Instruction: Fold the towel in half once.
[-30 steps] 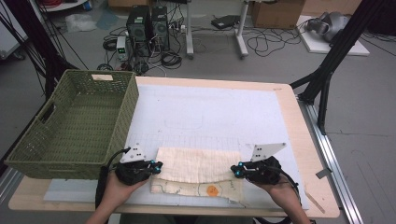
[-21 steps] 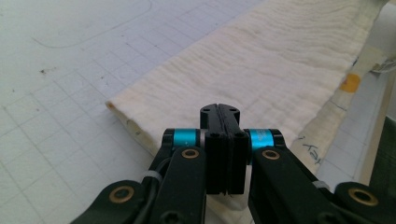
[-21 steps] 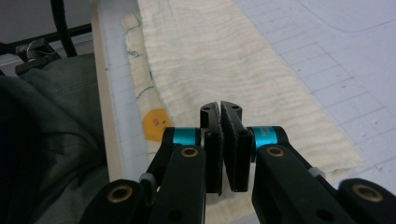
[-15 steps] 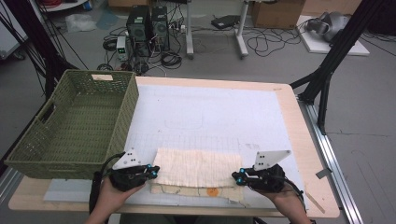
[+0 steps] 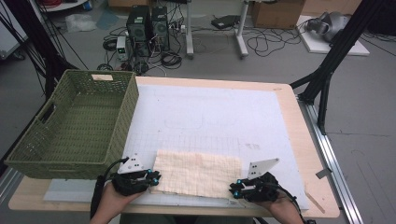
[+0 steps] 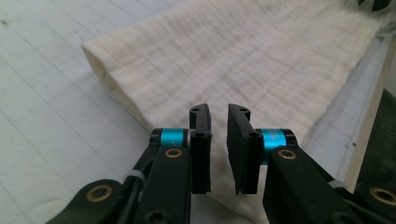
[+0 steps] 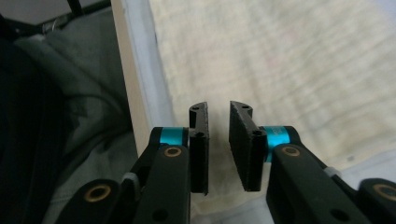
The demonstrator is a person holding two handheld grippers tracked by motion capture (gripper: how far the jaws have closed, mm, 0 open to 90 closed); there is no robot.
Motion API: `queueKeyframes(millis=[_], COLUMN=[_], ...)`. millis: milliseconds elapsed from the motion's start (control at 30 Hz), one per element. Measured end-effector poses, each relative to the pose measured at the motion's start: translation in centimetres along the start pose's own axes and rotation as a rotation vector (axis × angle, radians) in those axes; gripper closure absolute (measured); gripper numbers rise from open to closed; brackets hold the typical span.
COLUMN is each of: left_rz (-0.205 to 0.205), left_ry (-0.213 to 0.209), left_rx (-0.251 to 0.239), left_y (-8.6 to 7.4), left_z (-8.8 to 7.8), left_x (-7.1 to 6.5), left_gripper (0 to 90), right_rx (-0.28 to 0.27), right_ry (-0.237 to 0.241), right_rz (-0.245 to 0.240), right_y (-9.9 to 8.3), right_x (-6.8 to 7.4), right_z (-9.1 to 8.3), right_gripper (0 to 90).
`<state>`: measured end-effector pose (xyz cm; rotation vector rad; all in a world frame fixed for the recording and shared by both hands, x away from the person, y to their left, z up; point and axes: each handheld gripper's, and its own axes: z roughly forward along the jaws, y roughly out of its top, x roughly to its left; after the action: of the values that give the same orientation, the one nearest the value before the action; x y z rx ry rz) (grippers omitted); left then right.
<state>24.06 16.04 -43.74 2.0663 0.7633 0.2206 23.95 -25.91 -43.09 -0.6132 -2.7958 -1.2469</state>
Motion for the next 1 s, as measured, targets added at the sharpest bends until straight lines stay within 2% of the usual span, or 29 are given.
queueKeyframes(millis=[167,233,533,700,867,1000], left_rz=[-0.008,-0.01,-0.014,-0.025,-0.012,0.0], left_ry=[0.027,0.035,0.064,0.082,0.088,0.093], left_rx=[-0.042,-0.051,-0.084,-0.126,-0.132,-0.134], left_y=[0.8,0.9,1.7,2.6,3.1,3.2], left_z=[-0.1,0.1,1.0,1.6,2.1,2.2], left_x=[0.6,0.7,1.7,2.4,2.8,2.6], left_gripper=[75.6,75.5,72.0,69.6,66.7,63.7], right_rx=[-0.1,-0.103,-0.12,-0.138,-0.18,-0.201], right_ry=[-0.049,-0.081,-0.156,-0.172,-0.184,-0.189], right_rz=[0.023,0.027,0.052,0.069,0.085,0.097], right_y=[0.9,1.2,1.7,1.8,1.9,2.0], right_x=[-0.9,-1.4,-3.5,-4.5,-5.2,-5.3], right_z=[-1.6,-1.6,-0.6,-0.5,-0.5,-0.5], right_gripper=[69.8,68.4,61.8,58.2,52.8,45.9])
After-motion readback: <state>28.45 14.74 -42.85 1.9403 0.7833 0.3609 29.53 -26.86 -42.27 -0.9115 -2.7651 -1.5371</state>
